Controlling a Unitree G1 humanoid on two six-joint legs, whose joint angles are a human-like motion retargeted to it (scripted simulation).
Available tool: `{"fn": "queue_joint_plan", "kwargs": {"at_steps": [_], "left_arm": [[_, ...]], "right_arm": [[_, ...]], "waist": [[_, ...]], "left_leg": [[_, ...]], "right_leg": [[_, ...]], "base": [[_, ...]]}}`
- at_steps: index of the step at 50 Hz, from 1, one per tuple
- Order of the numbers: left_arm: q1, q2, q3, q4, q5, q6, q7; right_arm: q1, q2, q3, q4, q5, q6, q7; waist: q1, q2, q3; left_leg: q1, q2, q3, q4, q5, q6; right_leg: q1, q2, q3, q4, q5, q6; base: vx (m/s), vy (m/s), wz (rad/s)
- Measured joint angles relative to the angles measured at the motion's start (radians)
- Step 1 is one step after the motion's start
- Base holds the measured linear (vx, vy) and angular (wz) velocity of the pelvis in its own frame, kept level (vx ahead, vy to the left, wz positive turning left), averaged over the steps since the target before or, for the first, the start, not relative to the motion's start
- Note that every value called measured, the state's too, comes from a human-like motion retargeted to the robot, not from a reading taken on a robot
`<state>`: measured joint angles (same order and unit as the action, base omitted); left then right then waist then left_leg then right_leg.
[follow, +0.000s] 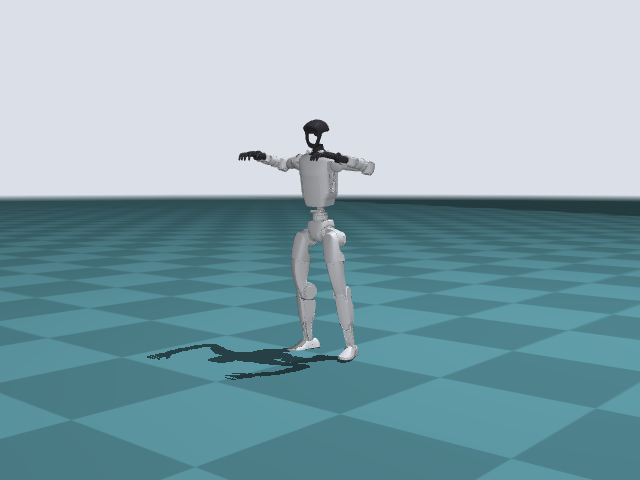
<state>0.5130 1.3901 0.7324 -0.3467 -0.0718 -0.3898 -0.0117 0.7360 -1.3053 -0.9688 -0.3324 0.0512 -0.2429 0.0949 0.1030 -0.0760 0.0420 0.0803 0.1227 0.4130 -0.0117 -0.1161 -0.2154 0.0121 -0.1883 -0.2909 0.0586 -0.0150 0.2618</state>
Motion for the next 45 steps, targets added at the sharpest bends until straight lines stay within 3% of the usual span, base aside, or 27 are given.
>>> {"fn": "queue_joint_plan", "kwargs": {"at_steps": [11, 18, 22, 27, 31, 35, 40, 45], "left_arm": [[0.014, -0.007, 0.012, 0.01, 0.004, -0.012, 0.035], [-0.01, -0.055, -0.057, 0.003, -0.02, -0.022, 0.021], [-0.018, -0.166, -0.099, -0.041, -0.037, -0.022, -0.002], [0.002, -0.448, -0.15, -0.149, -0.043, -0.041, 0.045], [0.02, -0.671, -0.243, -0.206, -0.043, -0.075, 0.078], [0.009, -0.773, -0.389, -0.163, -0.026, -0.09, 0.091], [-0.129, -0.77, -0.669, 0.092, 0.017, -0.069, 0.211], [-0.431, -0.66, -0.984, 0.516, 0.162, 0.006, 0.27]], "right_arm": [[-0.004, 0.021, 0.012, 0.005, 0.007, -0.009, -0.028], [-0.032, 0.191, 0.056, -0.068, 0.018, -0.003, -0.042], [-0.011, 0.385, 0.059, -0.162, 0.044, 0.003, -0.057], [0.018, 0.624, 0.136, -0.264, 0.081, -0.041, -0.109], [0.006, 0.742, 0.264, -0.282, 0.056, -0.085, -0.141], [-0.074, 0.772, 0.441, -0.216, -0.012, -0.097, -0.19], [-0.311, 0.745, 0.754, 0.014, -0.105, -0.076, -0.348], [-0.624, 0.721, 1.076, 0.344, -0.193, -0.014, -0.48]], "waist": [[0.002, 0.004, -0.003], [0.005, -0.01, -0.01], [0.003, -0.019, -0.001], [-0.006, -0.016, 0.019], [-0.006, -0.019, 0.028], [0.0, -0.03, 0.037], [-0.003, -0.042, 0.075], [-0.027, -0.049, 0.124]], "left_leg": [[-0.001, 0.001, 0.001, 0.001, 0.0, -0.003], [-0.017, 0.001, -0.009, 0.0, 0.006, 0.004], [-0.032, -0.003, -0.024, -0.004, 0.012, 0.007], [-0.047, -0.003, -0.03, -0.012, 0.018, 0.008], [-0.052, 0.002, -0.018, -0.016, 0.017, 0.005], [-0.048, 0.001, 0.0, -0.015, 0.013, 0.006], [-0.039, -0.013, 0.007, -0.006, 0.007, 0.017], [-0.049, -0.028, 0.0, -0.003, 0.013, 0.024]], "right_leg": [[-0.001, 0.002, 0.001, -0.001, 0.0, 0.0], [-0.008, 0.003, -0.011, -0.007, 0.002, 0.0], [-0.013, -0.001, -0.027, -0.01, 0.002, 0.0], [-0.027, 0.002, -0.034, -0.014, 0.006, 0.0], [-0.042, 0.01, -0.023, -0.015, 0.01, 0.0], [-0.05, 0.01, -0.006, -0.014, 0.012, 0.0], [-0.043, -0.007, 0.007, -0.012, 0.016, 0.0], [-0.048, -0.025, 0.003, -0.008, 0.027, 0.0]], "base": [[0.0, 0.0, 0.0], [0.0, 0.0, 0.0], [0.01, 0.0, 0.15], [0.0, 0.0, 0.0], [0.0, 0.0, -0.09], [0.0, 0.02, -0.23], [-0.03, 0.04, -0.06], [-0.1, 0.06, 0.1]]}}
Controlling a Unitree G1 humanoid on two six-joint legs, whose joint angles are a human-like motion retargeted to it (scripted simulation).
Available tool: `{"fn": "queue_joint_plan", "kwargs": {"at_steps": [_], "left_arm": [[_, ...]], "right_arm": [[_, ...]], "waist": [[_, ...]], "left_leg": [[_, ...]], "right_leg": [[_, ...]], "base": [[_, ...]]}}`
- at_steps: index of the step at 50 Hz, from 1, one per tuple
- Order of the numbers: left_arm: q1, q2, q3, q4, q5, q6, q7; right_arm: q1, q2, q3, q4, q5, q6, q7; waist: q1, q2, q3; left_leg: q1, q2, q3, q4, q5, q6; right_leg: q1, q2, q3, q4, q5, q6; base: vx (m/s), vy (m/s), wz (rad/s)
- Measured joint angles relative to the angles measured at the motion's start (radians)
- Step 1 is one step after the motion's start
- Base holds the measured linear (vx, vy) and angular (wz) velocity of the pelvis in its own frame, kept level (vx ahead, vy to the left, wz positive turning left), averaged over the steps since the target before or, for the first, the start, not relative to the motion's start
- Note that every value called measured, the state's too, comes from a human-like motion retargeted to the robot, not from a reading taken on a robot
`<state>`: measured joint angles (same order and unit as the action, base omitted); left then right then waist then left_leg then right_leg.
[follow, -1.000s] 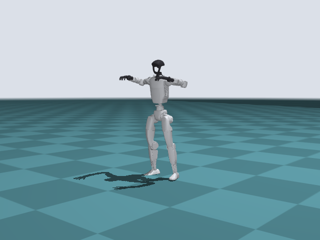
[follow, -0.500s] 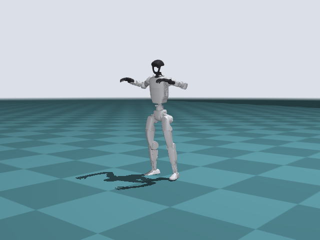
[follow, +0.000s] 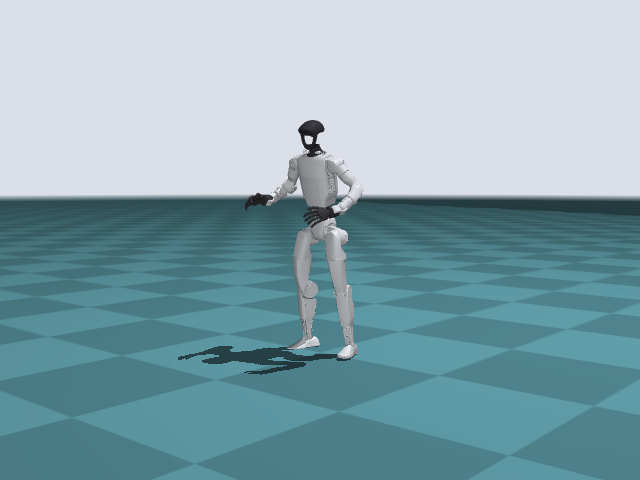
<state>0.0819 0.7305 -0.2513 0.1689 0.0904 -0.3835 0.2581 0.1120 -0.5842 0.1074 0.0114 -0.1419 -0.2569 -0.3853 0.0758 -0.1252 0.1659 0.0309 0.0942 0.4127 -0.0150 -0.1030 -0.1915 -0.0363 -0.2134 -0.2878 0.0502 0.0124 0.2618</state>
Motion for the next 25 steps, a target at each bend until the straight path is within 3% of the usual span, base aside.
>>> {"fn": "queue_joint_plan", "kwargs": {"at_steps": [5, 14, 19, 25], "left_arm": [[-0.333, 0.099, -0.193, 0.435, 0.081, 0.091, 0.019], [-0.91, 0.189, -0.321, 1.091, -0.125, 0.288, 0.142], [-1.099, 0.117, -0.415, 1.088, -0.101, 0.287, 0.121], [-1.107, -0.146, -0.512, 0.806, 0.025, 0.261, 0.037]], "right_arm": [[-0.348, 0.048, 0.267, 0.384, -0.055, 0.091, -0.008], [-0.781, 0.303, 0.51, 0.835, -0.02, 0.246, 0.03], [-0.866, 0.402, 0.536, 0.868, -0.035, 0.273, 0.05], [-0.895, 0.403, 0.52, 0.86, -0.088, 0.298, 0.107]], "waist": [[-0.037, -0.023, 0.059], [-0.083, -0.111, 0.177], [-0.091, -0.162, 0.205], [-0.105, -0.165, 0.209]], "left_leg": [[-0.014, -0.014, 0.002, -0.022, 0.023, 0.006], [-0.013, -0.018, 0.075, -0.069, 0.066, 0.036], [-0.042, 0.009, 0.108, -0.072, 0.081, 0.023], [-0.099, 0.039, 0.102, -0.072, 0.085, -0.023]], "right_leg": [[-0.03, -0.012, 0.011, 0.01, 0.018, 0.0], [-0.108, 0.006, 0.102, 0.011, 0.089, 0.0], [-0.13, 0.047, 0.114, -0.042, 0.131, 0.0], [-0.157, 0.082, 0.079, -0.091, 0.164, 0.0]], "base": [[-0.15, 0.05, 0.0], [-0.18, 0.04, -0.46], [-0.15, -0.05, -0.39], [-0.13, -0.05, 0.04]]}}
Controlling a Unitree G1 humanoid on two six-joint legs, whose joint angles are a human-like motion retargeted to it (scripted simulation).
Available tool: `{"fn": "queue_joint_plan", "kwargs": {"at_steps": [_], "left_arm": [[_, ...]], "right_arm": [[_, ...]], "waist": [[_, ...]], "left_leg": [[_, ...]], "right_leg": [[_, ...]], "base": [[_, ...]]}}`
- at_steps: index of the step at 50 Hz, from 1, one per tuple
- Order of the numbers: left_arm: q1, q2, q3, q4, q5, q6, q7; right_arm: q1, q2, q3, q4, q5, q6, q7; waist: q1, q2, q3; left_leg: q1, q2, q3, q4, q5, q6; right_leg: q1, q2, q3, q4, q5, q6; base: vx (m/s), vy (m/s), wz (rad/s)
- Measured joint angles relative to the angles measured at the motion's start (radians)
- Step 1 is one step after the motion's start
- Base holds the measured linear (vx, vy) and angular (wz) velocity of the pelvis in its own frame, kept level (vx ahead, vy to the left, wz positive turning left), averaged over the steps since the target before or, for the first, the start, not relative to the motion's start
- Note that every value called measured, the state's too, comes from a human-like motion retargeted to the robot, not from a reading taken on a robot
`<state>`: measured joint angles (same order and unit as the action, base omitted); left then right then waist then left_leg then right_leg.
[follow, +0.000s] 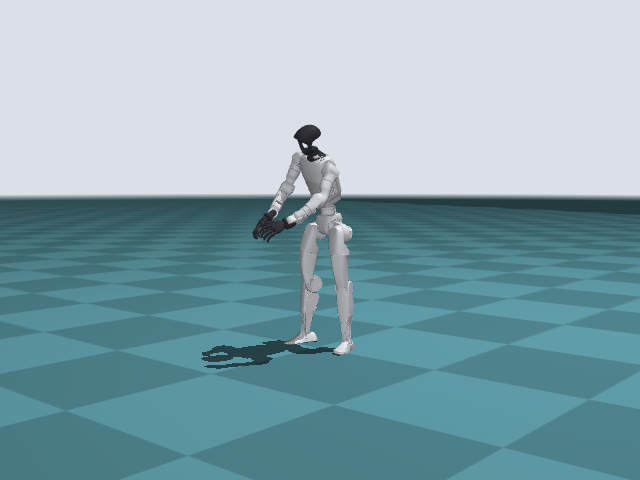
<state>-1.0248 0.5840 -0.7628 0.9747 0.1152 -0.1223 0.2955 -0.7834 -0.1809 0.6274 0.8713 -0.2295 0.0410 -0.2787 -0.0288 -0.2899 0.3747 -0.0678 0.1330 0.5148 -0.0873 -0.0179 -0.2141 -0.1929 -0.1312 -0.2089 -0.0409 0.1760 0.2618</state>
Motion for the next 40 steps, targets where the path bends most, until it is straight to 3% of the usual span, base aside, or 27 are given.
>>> {"fn": "queue_joint_plan", "kwargs": {"at_steps": [2, 5, 10, 15, 18, 20, 25, 29, 33, 36, 40], "left_arm": [[0.063, -0.032, -0.007, -0.201, 0.039, -0.007, -0.077], [0.107, -0.016, -0.105, -0.447, 0.158, -0.071, -0.088], [0.083, 0.164, -0.174, -0.585, 0.26, -0.117, -0.085], [0.03, 0.286, -0.049, -0.235, 0.139, -0.001, -0.058], [-0.063, 0.267, 0.039, 0.062, 0.102, 0.114, 0.035], [-0.125, 0.241, 0.049, 0.155, 0.094, 0.14, 0.056], [-0.137, 0.133, -0.059, -0.028, 0.126, 0.052, 0.039], [-0.042, -0.047, -0.092, -0.208, 0.14, 0.015, 0.022], [0.028, -0.174, -0.171, -0.365, 0.189, -0.038, -0.073], [0.018, -0.167, -0.24, -0.482, 0.267, -0.094, -0.116], [-0.066, -0.048, -0.288, -0.591, 0.306, -0.133, -0.089]], "right_arm": [[-0.018, -0.02, 0.015, 0.021, 0.0, 0.033, -0.029], [0.007, -0.053, 0.0, 0.003, -0.007, 0.026, -0.027], [0.062, -0.148, -0.027, -0.071, 0.016, 0.007, -0.05], [0.093, -0.257, -0.027, -0.139, 0.061, 0.004, -0.097], [0.115, -0.29, -0.036, -0.157, 0.096, 0.003, -0.133], [0.129, -0.302, -0.044, -0.162, 0.114, 0.002, -0.14], [0.172, -0.274, -0.074, -0.15, 0.131, -0.009, -0.135], [0.193, -0.242, -0.081, -0.136, 0.13, -0.01, -0.115], [0.171, -0.227, -0.081, -0.125, 0.109, -0.009, -0.102], [0.139, -0.238, -0.09, -0.127, 0.091, -0.012, -0.107], [0.101, -0.295, -0.125, -0.148, 0.089, -0.015, -0.144]], "waist": [[-0.008, 0.021, 0.025], [-0.034, 0.037, 0.013], [-0.022, 0.069, 0.0], [0.023, 0.085, 0.022], [0.027, 0.085, 0.019], [0.023, 0.084, 0.014], [-0.009, 0.077, -0.006], [-0.067, 0.083, -0.008], [-0.115, 0.098, 0.013], [-0.129, 0.111, 0.047], [-0.124, 0.145, 0.095]], "left_leg": [[-0.038, 0.012, -0.003, 0.0, 0.051, -0.048], [-0.056, -0.006, -0.014, 0.0, 0.05, -0.048], [-0.061, -0.027, -0.002, 0.0, 0.047, -0.048], [-0.017, -0.03, 0.04, 0.0, 0.033, -0.048], [0.01, -0.024, 0.057, 0.0, 0.022, -0.048], [0.029, -0.019, 0.062, 0.0, 0.012, -0.048], [0.084, -0.017, 0.062, 0.013, -0.034, -0.046], [0.105, -0.048, 0.04, 0.068, -0.093, 0.003], [0.109, -0.036, 0.032, 0.102, -0.117, 0.01], [0.124, -0.024, 0.047, 0.109, -0.123, -0.018], [0.146, -0.047, 0.072, 0.099, -0.118, -0.046]], "right_leg": [[-0.031, 0.052, -0.037, -0.002, 0.038, 0.0], [-0.043, 0.037, -0.048, 0.001, 0.038, 0.0], [-0.053, 0.019, -0.032, -0.002, 0.039, 0.0], [-0.029, 0.024, 0.008, -0.015, 0.04, 0.0], [-0.016, 0.032, 0.033, -0.011, 0.031, 0.0], [-0.007, 0.034, 0.045, -0.001, 0.021, 0.0], [0.016, -0.004, 0.034, 0.065, -0.002, 0.0], [0.001, -0.064, 0.001, 0.17, -0.006, 0.0], [-0.056, -0.022, 0.01, 0.182, -0.01, 0.0], [-0.085, 0.029, -0.004, 0.093, -0.011, 0.0], [-0.114, 0.069, -0.065, -0.029, -0.021, 0.0]], "base": [[-0.47, -0.21, 0.25], [-0.08, 0.06, 0.25], [0.03, 0.06, -0.08], [0.05, 0.01, -0.45], [0.09, 0.01, -0.38], [0.14, 0.06, -0.2], [0.24, 0.23, -0.03], [0.21, 0.37, 0.25], [0.14, 0.03, 0.1], [0.15, -0.19, -0.17], [0.11, -0.22, -0.2]]}}
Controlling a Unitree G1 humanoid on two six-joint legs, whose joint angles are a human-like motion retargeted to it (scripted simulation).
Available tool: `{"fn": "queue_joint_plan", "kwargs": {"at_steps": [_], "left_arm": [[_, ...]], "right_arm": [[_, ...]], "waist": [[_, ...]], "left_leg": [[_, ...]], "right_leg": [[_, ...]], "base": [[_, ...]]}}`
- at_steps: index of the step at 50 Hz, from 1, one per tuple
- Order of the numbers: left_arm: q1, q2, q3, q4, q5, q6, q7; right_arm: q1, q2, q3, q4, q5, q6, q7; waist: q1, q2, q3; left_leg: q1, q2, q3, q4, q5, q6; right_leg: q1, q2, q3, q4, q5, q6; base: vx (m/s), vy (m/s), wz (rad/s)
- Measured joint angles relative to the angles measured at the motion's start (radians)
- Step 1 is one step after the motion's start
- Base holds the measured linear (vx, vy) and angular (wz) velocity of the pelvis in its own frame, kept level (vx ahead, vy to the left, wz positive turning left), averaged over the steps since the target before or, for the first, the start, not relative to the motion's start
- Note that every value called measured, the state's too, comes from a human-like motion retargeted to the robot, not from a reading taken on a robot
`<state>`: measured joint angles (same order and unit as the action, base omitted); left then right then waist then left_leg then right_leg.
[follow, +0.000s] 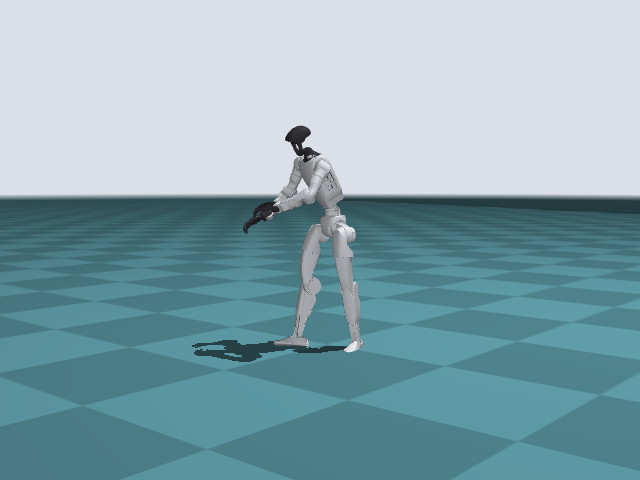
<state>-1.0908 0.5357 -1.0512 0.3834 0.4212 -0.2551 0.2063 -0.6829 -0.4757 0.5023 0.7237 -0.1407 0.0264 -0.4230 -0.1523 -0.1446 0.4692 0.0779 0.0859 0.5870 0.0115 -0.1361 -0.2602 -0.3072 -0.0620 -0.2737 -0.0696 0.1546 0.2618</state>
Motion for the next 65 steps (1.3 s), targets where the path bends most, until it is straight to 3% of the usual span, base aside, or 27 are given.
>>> {"fn": "queue_joint_plan", "kwargs": {"at_steps": [5, 10, 15, 19, 23, 27, 31, 35, 38, 41, 43, 45, 48, 53, 57, 61, 65], "left_arm": [[-0.097, 0.137, 0.032, 0.166, 0.0, 0.06, 0.024], [-0.122, 0.157, 0.197, 0.651, -0.152, 0.209, 0.132], [-0.12, 0.224, 0.299, 0.881, -0.274, 0.269, 0.174], [-0.113, 0.228, 0.307, 0.794, -0.302, 0.246, 0.183], [-0.113, 0.111, 0.322, 0.652, -0.31, 0.233, 0.159], [-0.094, 0.019, 0.202, 0.391, -0.263, 0.157, 0.076], [-0.128, 0.051, 0.012, 0.122, -0.21, 0.009, -0.005], [-0.19, 0.157, -0.078, 0.142, -0.084, -0.046, -0.031], [-0.177, 0.206, 0.008, 0.405, -0.063, 0.052, 0.013], [-0.167, 0.166, 0.182, 0.735, -0.089, 0.214, 0.111], [-0.157, 0.125, 0.241, 0.851, -0.083, 0.264, 0.124], [-0.117, 0.08, 0.224, 0.828, -0.101, 0.231, 0.057], [-0.011, 0.005, 0.199, 0.622, -0.145, 0.143, -0.031], [0.186, -0.083, 0.164, 0.227, -0.11, -0.005, 0.06], [0.257, -0.063, 0.084, 0.006, -0.033, -0.092, 0.147], [0.29, 0.039, 0.101, -0.06, 0.031, -0.108, 0.199], [0.355, 0.155, 0.226, 0.066, -0.063, -0.046, 0.169]], "right_arm": [[0.001, -0.102, -0.058, -0.056, 0.019, -0.003, -0.066], [0.001, -0.166, -0.062, -0.142, 0.0, -0.006, -0.142], [-0.006, -0.169, -0.033, -0.253, -0.033, 0.0, -0.123], [0.0, -0.144, -0.023, -0.297, -0.101, 0.021, -0.117], [-0.015, -0.122, -0.005, -0.268, -0.176, 0.057, -0.093], [-0.069, -0.094, 0.03, -0.189, -0.237, 0.08, -0.062], [-0.132, -0.073, 0.071, -0.12, -0.257, 0.063, -0.027], [-0.156, -0.078, 0.1, -0.115, -0.255, 0.025, -0.006], [-0.154, -0.075, 0.118, -0.133, -0.262, 0.011, -0.01], [-0.143, -0.093, 0.136, -0.164, -0.253, 0.01, 0.015], [-0.13, -0.107, 0.144, -0.172, -0.255, 0.012, 0.029], [-0.114, -0.118, 0.145, -0.17, -0.251, 0.012, 0.043], [-0.079, -0.102, 0.132, -0.141, -0.264, 0.014, 0.054], [-0.076, -0.015, 0.141, -0.038, -0.363, 0.001, 0.035], [-0.091, 0.006, 0.178, -0.001, -0.42, -0.017, 0.046], [-0.07, -0.049, 0.187, -0.024, -0.432, -0.031, 0.046], [-0.051, -0.115, 0.211, -0.043, -0.455, -0.017, 0.049]], "waist": [[0.006, 0.093, 0.005], [-0.069, 0.207, -0.017], [-0.179, 0.272, -0.034], [-0.218, 0.268, -0.026], [-0.225, 0.244, -0.019], [-0.238, 0.225, -0.006], [-0.241, 0.2, 0.016], [-0.226, 0.179, 0.037], [-0.218, 0.159, 0.041], [-0.213, 0.151, 0.027], [-0.208, 0.158, 0.011], [-0.2, 0.169, -0.003], [-0.183, 0.169, -0.018], [-0.186, 0.126, -0.017], [-0.178, 0.087, -0.012], [-0.128, 0.087, -0.016], [-0.066, 0.105, -0.032]], "left_leg": [[0.025, -0.048, 0.009, -0.012, -0.001, -0.001], [0.063, -0.059, -0.008, -0.011, -0.013, -0.001], [0.08, -0.037, -0.024, 0.032, -0.006, -0.001], [0.075, -0.019, -0.035, 0.123, 0.016, 0.002], [0.016, -0.008, -0.028, 0.234, 0.017, 0.025], [-0.056, 0.008, -0.004, 0.254, 0.013, 0.036], [-0.104, 0.007, -0.018, 0.125, 0.061, 0.014], [-0.151, 0.001, -0.066, -0.056, 0.173, -0.001], [-0.225, 0.015, -0.082, -0.099, 0.245, -0.002], [-0.309, 0.039, -0.054, -0.099, 0.275, -0.002], [-0.355, 0.057, -0.019, -0.099, 0.27, -0.002], [-0.388, 0.074, 0.017, -0.099, 0.254, -0.002], [-0.397, 0.097, 0.058, -0.099, 0.25, -0.002], [-0.367, 0.13, 0.099, -0.099, 0.314, -0.002], [-0.349, 0.131, 0.117, -0.099, 0.319, -0.002], [-0.354, 0.105, 0.115, -0.099, 0.299, -0.002], [-0.366, 0.067, 0.097, -0.099, 0.287, -0.002]], "right_leg": [[-0.019, 0.008, -0.028, -0.018, 0.027, 0.0], [0.014, -0.018, -0.057, -0.018, 0.117, 0.0], [0.035, -0.043, -0.044, 0.036, 0.076, 0.0], [0.069, -0.069, -0.027, 0.065, 0.027, 0.0], [0.085, -0.101, -0.018, 0.066, 0.011, 0.0], [0.082, -0.11, -0.015, 0.058, 0.004, 0.0], [0.072, -0.085, -0.002, 0.045, 0.008, 0.0], [0.057, -0.04, 0.025, 0.028, 0.03, 0.0], [0.041, -0.015, 0.053, 0.015, 0.051, 0.0], [0.023, 0.001, 0.078, 0.006, 0.069, 0.0], [0.01, 0.011, 0.09, 0.004, 0.078, 0.0], [0.0, 0.021, 0.1, 0.005, 0.081, 0.0], [0.001, 0.037, 0.118, 0.014, 0.075, 0.0], [0.019, 0.057, 0.151, 0.032, 0.054, 0.0], [0.026, 0.056, 0.169, 0.036, 0.05, 0.0], [0.027, 0.034, 0.165, 0.028, 0.057, 0.0], [0.031, -0.005, 0.152, 0.024, 0.051, 0.0]], "base": [[0.18, -0.13, -0.06], [0.36, -0.03, 0.12], [0.46, 0.01, 0.16], [0.39, -0.05, 0.02], [0.23, -0.06, 0.07], [0.14, -0.08, 0.06], [0.08, -0.08, -0.24], [-0.02, 0.02, -0.59], [-0.07, 0.13, -0.7], [-0.05, 0.15, -0.62], [-0.03, 0.15, -0.52], [0.01, 0.15, -0.48], [0.09, 0.17, -0.5], [0.15, 0.2, -0.48], [0.09, 0.21, -0.31], [0.03, 0.2, 0.05], [0.04, 0.23, 0.33]]}}
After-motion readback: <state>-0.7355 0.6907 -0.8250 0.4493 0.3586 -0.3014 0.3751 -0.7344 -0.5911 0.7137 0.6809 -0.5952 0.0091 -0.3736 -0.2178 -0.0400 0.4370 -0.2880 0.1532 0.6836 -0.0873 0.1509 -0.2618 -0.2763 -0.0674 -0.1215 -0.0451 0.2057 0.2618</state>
